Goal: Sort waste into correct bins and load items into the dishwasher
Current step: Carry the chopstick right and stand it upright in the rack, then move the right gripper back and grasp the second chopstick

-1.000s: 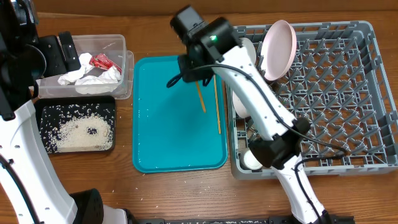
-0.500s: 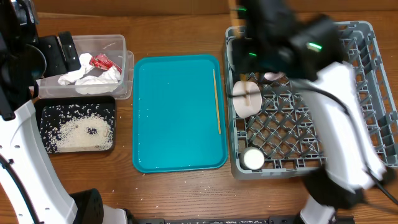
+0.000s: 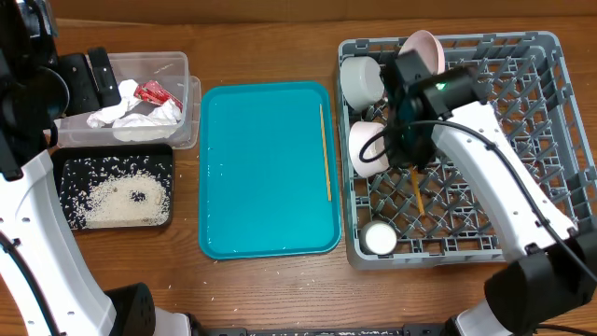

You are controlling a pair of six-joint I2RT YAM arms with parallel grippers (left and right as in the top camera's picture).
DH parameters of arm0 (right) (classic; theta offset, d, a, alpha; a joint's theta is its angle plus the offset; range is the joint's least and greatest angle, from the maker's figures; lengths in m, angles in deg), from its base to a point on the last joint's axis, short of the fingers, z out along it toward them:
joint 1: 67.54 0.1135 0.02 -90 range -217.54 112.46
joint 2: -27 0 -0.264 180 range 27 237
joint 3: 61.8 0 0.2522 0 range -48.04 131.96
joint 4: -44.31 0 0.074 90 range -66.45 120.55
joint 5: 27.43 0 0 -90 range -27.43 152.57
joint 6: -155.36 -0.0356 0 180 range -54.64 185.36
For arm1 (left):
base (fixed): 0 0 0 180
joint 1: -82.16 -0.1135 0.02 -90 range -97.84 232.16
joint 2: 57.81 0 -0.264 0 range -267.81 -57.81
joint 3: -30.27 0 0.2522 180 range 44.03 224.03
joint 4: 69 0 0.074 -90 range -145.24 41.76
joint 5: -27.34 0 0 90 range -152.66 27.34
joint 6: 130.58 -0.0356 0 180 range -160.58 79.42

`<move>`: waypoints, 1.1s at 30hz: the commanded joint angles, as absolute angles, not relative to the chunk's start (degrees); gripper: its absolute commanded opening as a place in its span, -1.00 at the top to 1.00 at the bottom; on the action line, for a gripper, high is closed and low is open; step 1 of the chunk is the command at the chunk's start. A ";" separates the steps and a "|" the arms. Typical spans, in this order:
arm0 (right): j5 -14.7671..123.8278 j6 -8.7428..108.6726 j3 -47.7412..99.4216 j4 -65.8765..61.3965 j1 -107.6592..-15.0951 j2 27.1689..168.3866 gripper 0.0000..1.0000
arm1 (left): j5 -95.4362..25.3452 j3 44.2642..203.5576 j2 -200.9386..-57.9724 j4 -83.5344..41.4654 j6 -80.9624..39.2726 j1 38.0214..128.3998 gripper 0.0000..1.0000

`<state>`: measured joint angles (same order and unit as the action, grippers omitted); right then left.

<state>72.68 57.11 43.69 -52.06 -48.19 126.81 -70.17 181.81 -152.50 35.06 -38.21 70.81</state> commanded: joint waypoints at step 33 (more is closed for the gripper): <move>68.27 54.29 54.81 -43.89 -35.99 125.92 -0.19 | -70.56 182.14 -153.01 34.95 -39.30 70.54 -1.00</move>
<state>64.20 59.45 53.15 -47.32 -45.52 126.68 -70.24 181.81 -152.59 35.06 -38.21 70.81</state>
